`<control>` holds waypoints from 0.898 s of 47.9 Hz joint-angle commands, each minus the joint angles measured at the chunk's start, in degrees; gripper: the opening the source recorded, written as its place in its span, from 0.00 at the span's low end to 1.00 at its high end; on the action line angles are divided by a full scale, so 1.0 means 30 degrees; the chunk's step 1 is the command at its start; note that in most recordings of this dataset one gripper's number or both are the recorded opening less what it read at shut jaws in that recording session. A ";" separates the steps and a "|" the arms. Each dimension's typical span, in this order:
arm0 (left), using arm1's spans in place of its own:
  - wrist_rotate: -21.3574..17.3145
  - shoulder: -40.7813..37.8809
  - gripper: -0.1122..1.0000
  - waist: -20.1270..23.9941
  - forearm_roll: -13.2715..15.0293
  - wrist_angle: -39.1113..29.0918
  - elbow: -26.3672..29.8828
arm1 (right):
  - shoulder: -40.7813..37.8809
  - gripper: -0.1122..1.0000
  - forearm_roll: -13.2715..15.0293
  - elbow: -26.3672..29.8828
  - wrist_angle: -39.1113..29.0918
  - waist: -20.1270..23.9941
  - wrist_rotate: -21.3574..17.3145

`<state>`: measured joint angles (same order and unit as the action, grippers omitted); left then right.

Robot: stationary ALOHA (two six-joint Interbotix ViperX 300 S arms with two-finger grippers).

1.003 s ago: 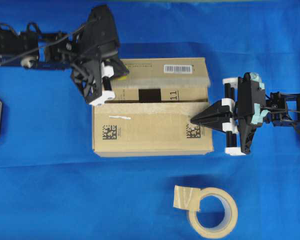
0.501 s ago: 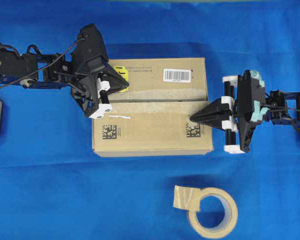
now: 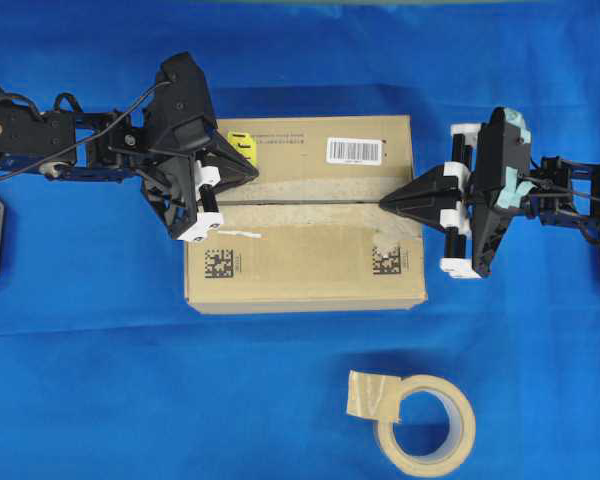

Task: Close the cardboard box.
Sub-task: 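Press both closed flaps down along the seam with both grippers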

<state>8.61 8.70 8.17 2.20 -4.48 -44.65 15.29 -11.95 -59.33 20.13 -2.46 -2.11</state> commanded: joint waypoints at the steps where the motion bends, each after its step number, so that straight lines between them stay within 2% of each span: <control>1: -0.0029 0.0176 0.10 -0.0205 0.0029 -0.0029 0.0059 | 0.0088 0.10 0.0029 0.0117 0.0088 -0.0088 0.0000; 18: -0.0029 0.0322 0.10 -0.0469 0.0029 0.0586 -0.0146 | -0.0352 0.10 -0.0059 -0.0234 0.0205 -0.0791 0.0000; 32: -0.0029 0.0674 0.10 -0.0469 0.0029 0.1260 -0.0645 | -0.0557 0.10 -0.0059 -0.0293 0.0088 -0.0791 0.0000; 43: -0.0176 0.1406 0.10 -0.0527 0.0029 0.3955 -0.1641 | -0.0557 0.10 -0.0059 -0.0264 0.0117 -0.0791 -0.0029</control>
<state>8.09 11.07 6.94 2.20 4.13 -49.13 13.71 -11.95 -60.47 20.57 -4.22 -2.20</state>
